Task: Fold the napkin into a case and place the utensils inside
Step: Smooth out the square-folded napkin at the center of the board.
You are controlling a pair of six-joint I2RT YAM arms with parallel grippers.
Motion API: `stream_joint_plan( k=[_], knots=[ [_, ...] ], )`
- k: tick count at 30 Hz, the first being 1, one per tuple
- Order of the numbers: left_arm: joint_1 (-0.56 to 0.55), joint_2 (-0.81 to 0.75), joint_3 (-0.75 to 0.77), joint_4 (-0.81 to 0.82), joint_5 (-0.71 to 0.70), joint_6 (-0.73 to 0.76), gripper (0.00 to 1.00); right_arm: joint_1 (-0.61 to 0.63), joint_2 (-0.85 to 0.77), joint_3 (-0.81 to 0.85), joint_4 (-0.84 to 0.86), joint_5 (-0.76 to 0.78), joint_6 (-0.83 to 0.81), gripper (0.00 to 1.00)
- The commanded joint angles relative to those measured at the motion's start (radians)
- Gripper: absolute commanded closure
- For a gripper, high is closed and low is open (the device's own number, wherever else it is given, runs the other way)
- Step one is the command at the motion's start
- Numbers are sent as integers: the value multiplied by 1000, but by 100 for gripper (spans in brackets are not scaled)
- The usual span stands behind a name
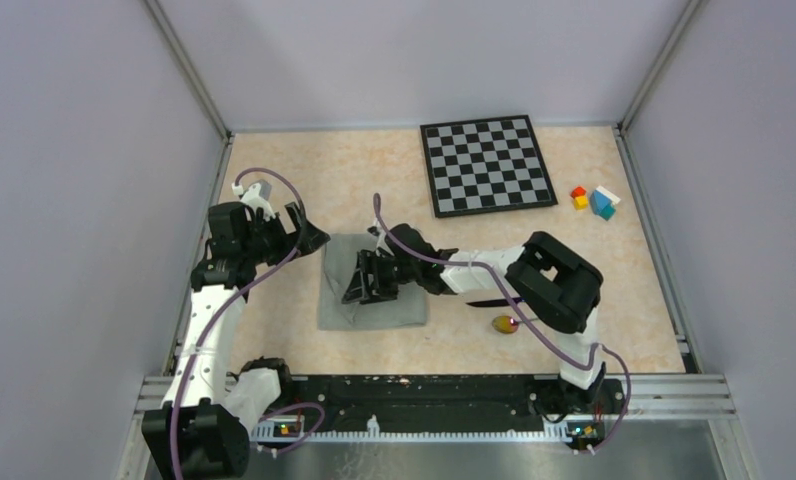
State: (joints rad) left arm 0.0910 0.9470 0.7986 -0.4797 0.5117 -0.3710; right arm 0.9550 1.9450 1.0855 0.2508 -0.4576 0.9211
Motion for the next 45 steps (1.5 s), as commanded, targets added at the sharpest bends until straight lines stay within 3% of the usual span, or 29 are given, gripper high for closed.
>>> stream_joint_plan(
  k=[1, 7, 12, 20, 24, 32, 35, 39, 45],
  knots=[
    [4, -10, 38, 16, 7, 6, 1, 48, 91, 126, 123, -38, 59, 38],
    [4, -10, 37, 1, -20, 19, 1, 97, 197, 253, 270, -133, 173, 39],
    [3, 1, 27, 8, -19, 16, 1, 55, 72, 116, 238, -106, 101, 37],
    [3, 24, 21, 39, -2, 4, 1, 47, 76, 69, 210, -103, 52, 37],
    [3, 77, 36, 24, 30, 7, 1, 60, 179, 156, 225, -111, 74, 47],
    [3, 122, 39, 24, 5, 15, 1, 94, 339, 318, 239, -129, 119, 57],
    [4, 133, 37, 20, -22, -8, 1, 92, 298, 301, 228, -130, 95, 57],
    [5, 151, 24, -3, -102, -83, 1, 68, 149, 209, 211, -164, 47, 50],
    [3, 215, -37, -82, -188, -259, 8, 7, -99, -21, 0, -141, -77, 44]
  ],
)
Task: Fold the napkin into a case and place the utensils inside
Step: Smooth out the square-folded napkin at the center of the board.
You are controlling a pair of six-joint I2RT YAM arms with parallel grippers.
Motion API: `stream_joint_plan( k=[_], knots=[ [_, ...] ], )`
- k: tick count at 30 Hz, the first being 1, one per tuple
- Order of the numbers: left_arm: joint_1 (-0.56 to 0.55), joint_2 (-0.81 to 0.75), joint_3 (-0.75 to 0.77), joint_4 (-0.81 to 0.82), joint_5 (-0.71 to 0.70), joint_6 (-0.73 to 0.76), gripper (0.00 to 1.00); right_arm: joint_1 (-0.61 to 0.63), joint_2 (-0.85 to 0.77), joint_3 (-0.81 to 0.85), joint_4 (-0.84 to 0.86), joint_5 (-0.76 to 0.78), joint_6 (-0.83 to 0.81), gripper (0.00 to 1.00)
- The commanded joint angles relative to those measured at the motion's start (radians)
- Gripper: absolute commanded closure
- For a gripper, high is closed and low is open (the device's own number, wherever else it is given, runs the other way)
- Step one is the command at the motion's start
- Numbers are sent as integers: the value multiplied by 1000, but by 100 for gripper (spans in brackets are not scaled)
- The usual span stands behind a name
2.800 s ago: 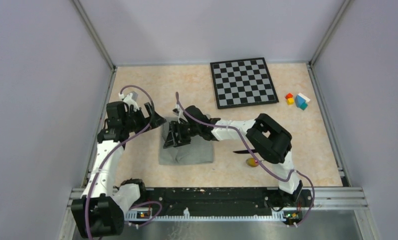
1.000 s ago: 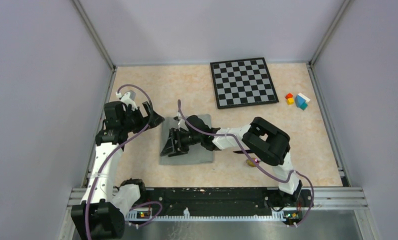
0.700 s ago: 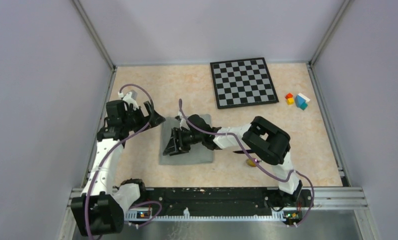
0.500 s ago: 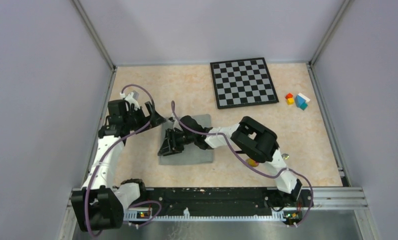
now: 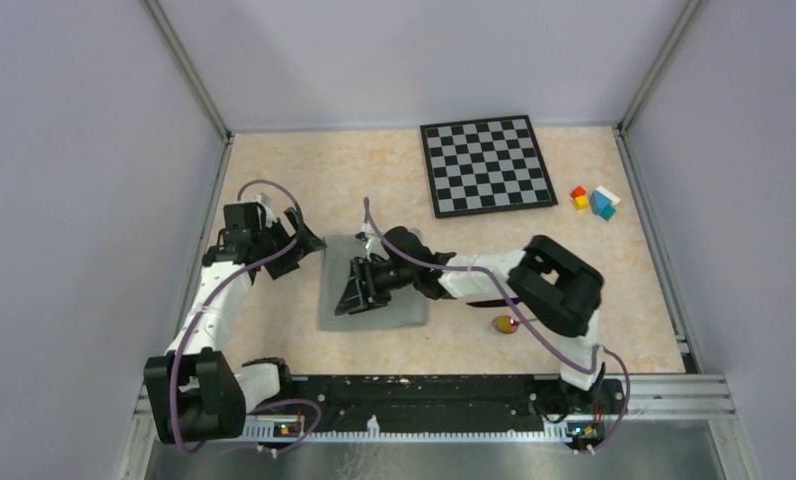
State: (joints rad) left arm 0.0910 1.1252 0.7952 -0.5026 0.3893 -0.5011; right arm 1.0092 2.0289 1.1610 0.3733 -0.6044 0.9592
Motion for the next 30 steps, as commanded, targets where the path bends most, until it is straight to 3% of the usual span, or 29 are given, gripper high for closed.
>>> stream_joint_plan(
  k=[1, 7, 10, 14, 20, 30],
  knots=[
    [1, 43, -50, -68, -63, -147, 8, -59, -219, -130, -190, 34, -151, 46],
    [-11, 48, -125, 9, -77, -178, 8, -113, -365, -262, -419, 188, -282, 76],
    [-34, 76, -109, 70, -31, -113, 10, -135, -397, -305, -444, 223, -316, 78],
    [-71, 163, -53, 108, -91, -14, 23, -139, -406, -317, -435, 202, -360, 78],
    [-86, 410, 116, 81, -76, 172, 22, -140, -418, -342, -382, 160, -354, 81],
    [-112, 592, 298, 53, -143, 210, 43, -140, -398, -401, -264, 125, -321, 90]
  ],
)
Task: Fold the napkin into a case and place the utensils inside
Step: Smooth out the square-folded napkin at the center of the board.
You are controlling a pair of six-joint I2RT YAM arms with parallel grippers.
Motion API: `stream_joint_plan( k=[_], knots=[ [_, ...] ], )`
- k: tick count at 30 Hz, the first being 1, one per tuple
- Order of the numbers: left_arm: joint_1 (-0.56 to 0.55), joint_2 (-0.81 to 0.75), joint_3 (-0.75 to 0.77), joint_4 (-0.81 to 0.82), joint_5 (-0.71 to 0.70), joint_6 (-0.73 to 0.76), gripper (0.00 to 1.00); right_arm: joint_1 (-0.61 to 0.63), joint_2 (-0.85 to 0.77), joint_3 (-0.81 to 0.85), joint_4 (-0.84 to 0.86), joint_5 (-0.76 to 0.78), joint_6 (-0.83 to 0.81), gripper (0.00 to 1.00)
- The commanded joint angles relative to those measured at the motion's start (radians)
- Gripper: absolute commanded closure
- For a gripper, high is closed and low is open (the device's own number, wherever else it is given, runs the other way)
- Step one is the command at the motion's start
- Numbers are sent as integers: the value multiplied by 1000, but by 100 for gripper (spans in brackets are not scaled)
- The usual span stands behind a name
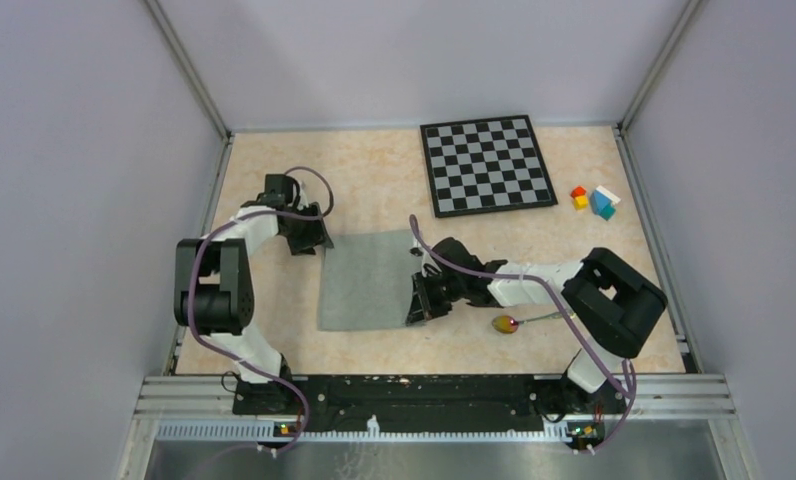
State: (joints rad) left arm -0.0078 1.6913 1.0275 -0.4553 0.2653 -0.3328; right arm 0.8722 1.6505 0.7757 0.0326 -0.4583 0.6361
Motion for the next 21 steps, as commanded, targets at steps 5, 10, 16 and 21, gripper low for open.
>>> stream_joint_plan(
  k=[5, 10, 16, 21],
  knots=[
    [-15, 111, 100, 16, -22, 40, 58, -3, 9, -47, 100, 0, -2, 92],
    [-16, 165, 144, -18, -69, 56, 73, 10, 66, -41, 119, -21, -7, 92],
    [-47, 65, 129, -82, -124, 69, 31, 10, -4, 18, 91, -36, 12, 85],
    [-47, -156, -25, -120, -114, 10, 12, -28, -16, 38, 50, -20, -19, 81]
  ],
)
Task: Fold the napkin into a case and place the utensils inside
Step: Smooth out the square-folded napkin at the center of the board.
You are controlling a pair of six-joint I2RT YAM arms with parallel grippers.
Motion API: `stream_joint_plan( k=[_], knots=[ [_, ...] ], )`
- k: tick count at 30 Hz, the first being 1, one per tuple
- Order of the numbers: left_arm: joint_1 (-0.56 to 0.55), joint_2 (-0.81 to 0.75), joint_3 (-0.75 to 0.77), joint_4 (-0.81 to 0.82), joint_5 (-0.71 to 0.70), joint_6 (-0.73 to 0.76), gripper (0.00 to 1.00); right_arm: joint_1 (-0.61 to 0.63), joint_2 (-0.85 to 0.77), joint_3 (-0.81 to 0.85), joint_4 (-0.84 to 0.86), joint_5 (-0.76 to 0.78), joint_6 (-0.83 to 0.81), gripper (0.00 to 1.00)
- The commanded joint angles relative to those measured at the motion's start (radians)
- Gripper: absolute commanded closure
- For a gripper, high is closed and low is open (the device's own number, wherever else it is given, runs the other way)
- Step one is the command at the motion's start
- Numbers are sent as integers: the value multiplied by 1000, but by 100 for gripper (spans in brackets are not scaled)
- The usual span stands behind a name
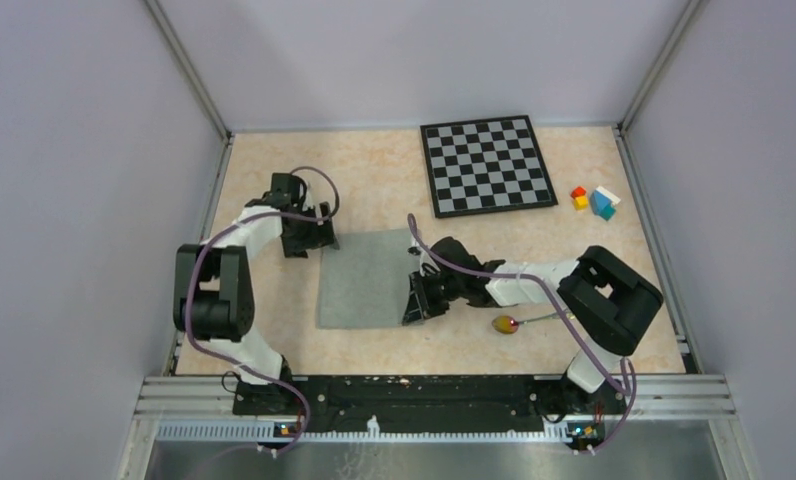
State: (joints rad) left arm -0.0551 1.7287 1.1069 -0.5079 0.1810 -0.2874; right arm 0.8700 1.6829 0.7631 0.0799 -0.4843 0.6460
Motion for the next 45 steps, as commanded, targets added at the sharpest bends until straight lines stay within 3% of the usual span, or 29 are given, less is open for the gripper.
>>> stream_joint_plan(
  k=[1, 6, 13, 20, 24, 26, 30, 32, 36, 43, 45],
  knots=[
    [0, -248, -142, -70, -28, -56, 12, -34, -39, 52, -2, 3, -35, 81],
    [-10, -465, -347, -56, 50, -243, 28, -81, 13, 39, -6, 35, -57, 82],
    [-73, -515, -493, -97, 18, -396, 36, -175, 40, 38, -44, 72, -119, 84],
    [-232, -596, -494, -216, -121, -532, 45, -179, 9, 66, -51, 37, -133, 85],
    [-241, -620, -509, -220, -135, -542, 63, -178, 6, 70, -35, 22, -124, 86],
    [-250, -618, -492, -243, -147, -549, 63, -178, 8, 68, -31, 18, -121, 86],
    [-274, -623, -455, -317, -208, -575, 45, -178, 2, 58, -28, 11, -121, 87],
    [-286, -635, -450, -328, -205, -587, 46, -178, -1, 55, -26, 11, -121, 87],
    [-317, -630, -474, -301, -186, -608, 59, -178, -1, 49, -16, 3, -118, 87],
    [-350, -597, -511, -264, -172, -633, 59, -178, -4, 51, -17, 0, -123, 89],
    [-352, -586, -508, -266, -188, -633, 53, -179, -6, 47, -16, -1, -122, 89]
  ],
)
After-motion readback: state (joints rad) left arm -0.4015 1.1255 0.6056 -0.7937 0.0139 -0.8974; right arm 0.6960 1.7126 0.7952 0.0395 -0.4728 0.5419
